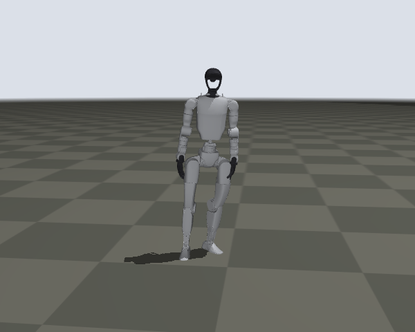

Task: In place motions

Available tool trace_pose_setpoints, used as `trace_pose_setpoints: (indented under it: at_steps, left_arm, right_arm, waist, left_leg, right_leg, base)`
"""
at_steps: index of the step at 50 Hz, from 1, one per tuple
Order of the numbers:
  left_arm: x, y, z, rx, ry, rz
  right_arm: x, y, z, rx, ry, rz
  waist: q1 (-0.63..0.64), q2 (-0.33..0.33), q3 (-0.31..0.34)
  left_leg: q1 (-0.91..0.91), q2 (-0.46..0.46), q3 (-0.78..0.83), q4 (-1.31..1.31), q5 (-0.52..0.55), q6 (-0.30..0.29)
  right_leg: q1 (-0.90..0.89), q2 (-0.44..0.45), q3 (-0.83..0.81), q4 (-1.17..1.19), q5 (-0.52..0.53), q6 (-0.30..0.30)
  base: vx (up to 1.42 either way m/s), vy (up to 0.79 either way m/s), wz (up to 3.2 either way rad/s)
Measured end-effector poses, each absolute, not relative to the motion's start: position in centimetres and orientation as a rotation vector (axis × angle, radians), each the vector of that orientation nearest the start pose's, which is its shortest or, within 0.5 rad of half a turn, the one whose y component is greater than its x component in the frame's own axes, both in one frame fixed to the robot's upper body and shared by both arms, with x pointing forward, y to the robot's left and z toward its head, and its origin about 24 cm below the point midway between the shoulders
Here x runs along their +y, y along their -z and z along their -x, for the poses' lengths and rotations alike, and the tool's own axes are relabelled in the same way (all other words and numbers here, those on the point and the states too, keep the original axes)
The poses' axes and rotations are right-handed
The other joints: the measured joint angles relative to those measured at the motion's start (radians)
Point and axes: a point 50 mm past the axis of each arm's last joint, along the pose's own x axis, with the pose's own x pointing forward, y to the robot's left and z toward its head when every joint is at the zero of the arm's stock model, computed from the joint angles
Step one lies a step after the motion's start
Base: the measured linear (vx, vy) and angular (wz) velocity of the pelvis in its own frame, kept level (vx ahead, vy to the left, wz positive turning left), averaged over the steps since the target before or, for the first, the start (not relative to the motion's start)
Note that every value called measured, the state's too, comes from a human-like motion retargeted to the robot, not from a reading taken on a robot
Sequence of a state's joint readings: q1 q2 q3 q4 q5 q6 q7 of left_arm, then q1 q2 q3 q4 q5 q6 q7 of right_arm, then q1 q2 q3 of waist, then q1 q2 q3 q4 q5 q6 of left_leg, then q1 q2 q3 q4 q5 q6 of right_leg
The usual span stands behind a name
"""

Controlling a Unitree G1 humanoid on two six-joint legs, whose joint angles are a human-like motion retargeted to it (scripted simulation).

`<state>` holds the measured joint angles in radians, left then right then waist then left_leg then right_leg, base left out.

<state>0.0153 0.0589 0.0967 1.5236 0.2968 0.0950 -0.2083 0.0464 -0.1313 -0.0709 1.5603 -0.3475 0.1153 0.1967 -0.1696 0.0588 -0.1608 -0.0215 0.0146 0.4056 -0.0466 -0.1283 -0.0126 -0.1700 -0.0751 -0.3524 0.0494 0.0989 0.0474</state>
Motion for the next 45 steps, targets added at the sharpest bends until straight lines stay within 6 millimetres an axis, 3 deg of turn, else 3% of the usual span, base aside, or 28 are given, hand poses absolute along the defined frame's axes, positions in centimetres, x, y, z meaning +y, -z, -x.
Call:
trace_pose_setpoints:
  at_steps: [5,7,19,32,38,45]
  left_arm:
    - [16.4,18.1,-1.0,1.626,0.273,-0.045]
    - [16.5,18.1,-0.9,1.628,0.277,-0.054]
    - [17.0,18.0,1.6,1.708,0.245,-0.035]
    - [18.1,17.8,2.9,1.739,0.164,-0.002]
    - [18.1,17.8,3.6,1.747,0.068,0.091]
    - [19.0,17.7,3.3,1.744,0.006,0.087]
  right_arm:
    - [-18.9,17.7,2.5,1.769,-0.263,0.146]
    - [-18.8,17.8,2.6,1.768,-0.246,0.147]
    - [-20.2,17.4,3.2,1.809,-0.235,0.177]
    - [-20.4,17.0,6.1,1.887,-0.140,0.083]
    - [-21.4,17.0,5.2,1.854,-0.110,0.110]
    - [-22.0,17.3,2.2,1.739,-0.067,0.089]
  waist:
    - [0.062,-0.016,-0.005]
    - [0.060,-0.014,-0.006]
    - [0.054,0.007,-0.036]
    - [0.204,-0.086,-0.072]
    - [0.329,-0.127,-0.069]
    - [0.502,-0.159,0.015]
  left_leg:
    - [0.023,-0.013,0.087,-0.005,-0.013,-0.006]
    - [0.025,-0.012,0.081,-0.003,-0.014,-0.007]
    - [-0.026,-0.006,-0.087,0.017,0.010,-0.002]
    - [-0.142,-0.095,-0.389,0.056,0.083,0.009]
    - [-0.167,-0.137,-0.474,0.053,0.110,0.004]
    - [-0.150,-0.164,-0.518,0.040,0.144,-0.001]
  right_leg:
    - [-0.009,0.080,0.062,-0.015,-0.002,-0.079]
    - [-0.007,0.085,0.054,-0.017,-0.003,-0.085]
    - [0.049,0.008,-0.081,-0.010,-0.048,-0.012]
    - [0.160,-0.051,-0.313,-0.041,-0.112,0.020]
    - [0.184,-0.080,-0.396,-0.047,-0.126,0.036]
    - [0.231,-0.091,-0.454,-0.058,-0.131,0.047]
  base:
    - [-0.07,0.09,-0.76]
    - [0.01,0.01,0.12]
    - [0.19,-0.03,0.69]
    - [0.35,-0.05,1.27]
    - [0.43,0.15,0.88]
    - [0.16,0.14,0.53]
